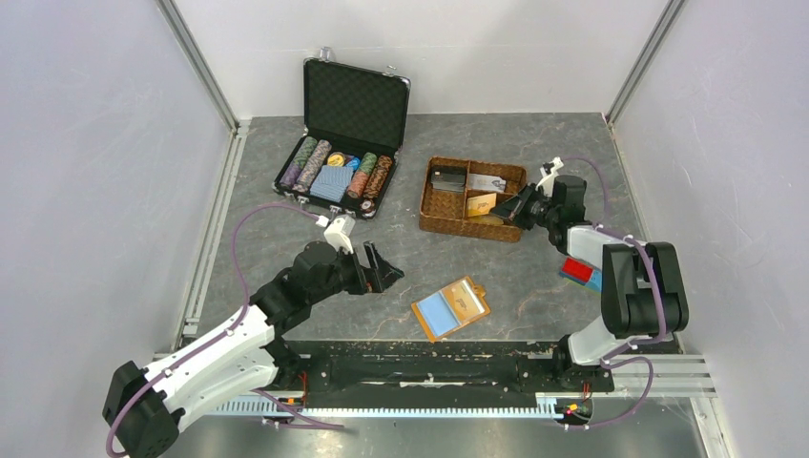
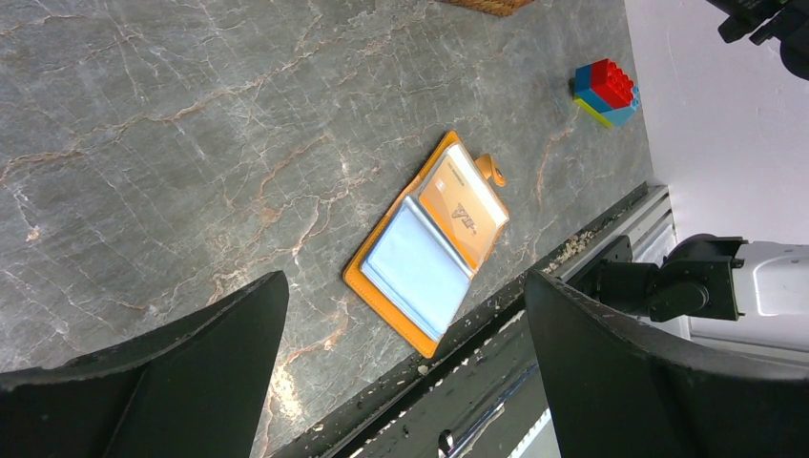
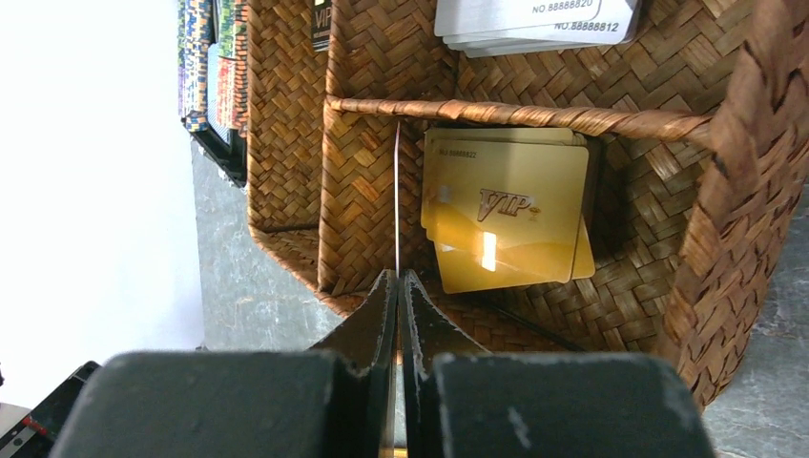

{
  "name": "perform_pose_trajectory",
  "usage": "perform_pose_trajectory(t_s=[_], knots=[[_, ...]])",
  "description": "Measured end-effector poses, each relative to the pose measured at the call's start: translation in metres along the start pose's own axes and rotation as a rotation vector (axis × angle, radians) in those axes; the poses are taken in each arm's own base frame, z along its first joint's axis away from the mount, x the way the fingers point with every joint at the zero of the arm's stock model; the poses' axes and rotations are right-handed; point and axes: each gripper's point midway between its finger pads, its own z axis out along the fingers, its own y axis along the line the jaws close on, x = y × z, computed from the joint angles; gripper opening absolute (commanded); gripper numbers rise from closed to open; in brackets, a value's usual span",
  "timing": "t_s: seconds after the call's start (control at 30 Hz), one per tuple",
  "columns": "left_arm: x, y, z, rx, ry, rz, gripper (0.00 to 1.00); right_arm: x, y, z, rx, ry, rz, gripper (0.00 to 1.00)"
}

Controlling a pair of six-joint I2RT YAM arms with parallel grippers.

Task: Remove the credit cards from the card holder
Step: Place the credit card in the storage box.

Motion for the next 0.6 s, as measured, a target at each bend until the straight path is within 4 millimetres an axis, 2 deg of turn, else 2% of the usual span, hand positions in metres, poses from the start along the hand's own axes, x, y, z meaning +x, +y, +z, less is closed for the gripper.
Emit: perform_pose_trajectory(t_s=[0.4, 0.6], knots=[[0.001, 0.001, 0.001, -0.003, 0.003, -0.001, 1.00, 0.000, -0.011, 0.012, 0.020, 0.016, 0.035, 0.00], [0.004, 0.004, 0.003, -0.014, 0.014, -0.002, 1.00, -0.001, -0.015, 0.017, 0.025, 0.020, 0.045, 0.08]])
